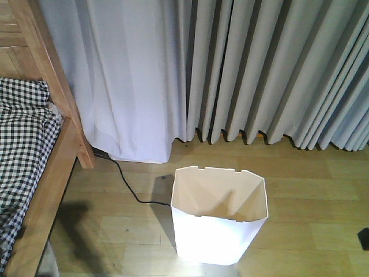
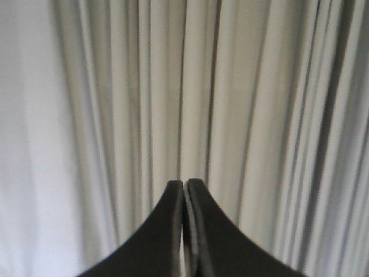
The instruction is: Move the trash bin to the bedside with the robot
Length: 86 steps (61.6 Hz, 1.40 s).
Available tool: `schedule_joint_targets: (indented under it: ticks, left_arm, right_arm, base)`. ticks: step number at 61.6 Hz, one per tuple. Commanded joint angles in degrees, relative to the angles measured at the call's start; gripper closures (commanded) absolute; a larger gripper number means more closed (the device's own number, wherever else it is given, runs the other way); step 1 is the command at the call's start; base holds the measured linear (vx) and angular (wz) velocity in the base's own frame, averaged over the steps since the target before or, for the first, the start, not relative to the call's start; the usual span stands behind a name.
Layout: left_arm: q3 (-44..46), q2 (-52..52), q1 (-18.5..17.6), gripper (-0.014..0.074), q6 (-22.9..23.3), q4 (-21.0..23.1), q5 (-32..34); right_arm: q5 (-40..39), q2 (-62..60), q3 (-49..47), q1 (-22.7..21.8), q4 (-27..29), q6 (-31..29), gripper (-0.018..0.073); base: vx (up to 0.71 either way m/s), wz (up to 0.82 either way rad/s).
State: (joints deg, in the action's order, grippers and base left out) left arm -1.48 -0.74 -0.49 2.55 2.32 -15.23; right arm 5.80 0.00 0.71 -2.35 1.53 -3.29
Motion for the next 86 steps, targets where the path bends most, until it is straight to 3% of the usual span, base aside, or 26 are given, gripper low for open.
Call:
schedule_joint_targets:
  ticks: [1,86]
  left_arm:
    - [-1.1,-0.8,-0.4,0.0602,0.3,0.3,4.0]
    - [-1.1,-0.8,-0.4,0.0602,0.3,0.3,4.0]
  right_arm:
    - [-6.7,-1.5,1.5,0.1,-2.0,4.6,0.0568]
    - [-4.4,-1.4,1.3,0.2,-3.2,5.5,0.0568]
  base:
    - [0.00,0.00]
    - [0.00,0.00]
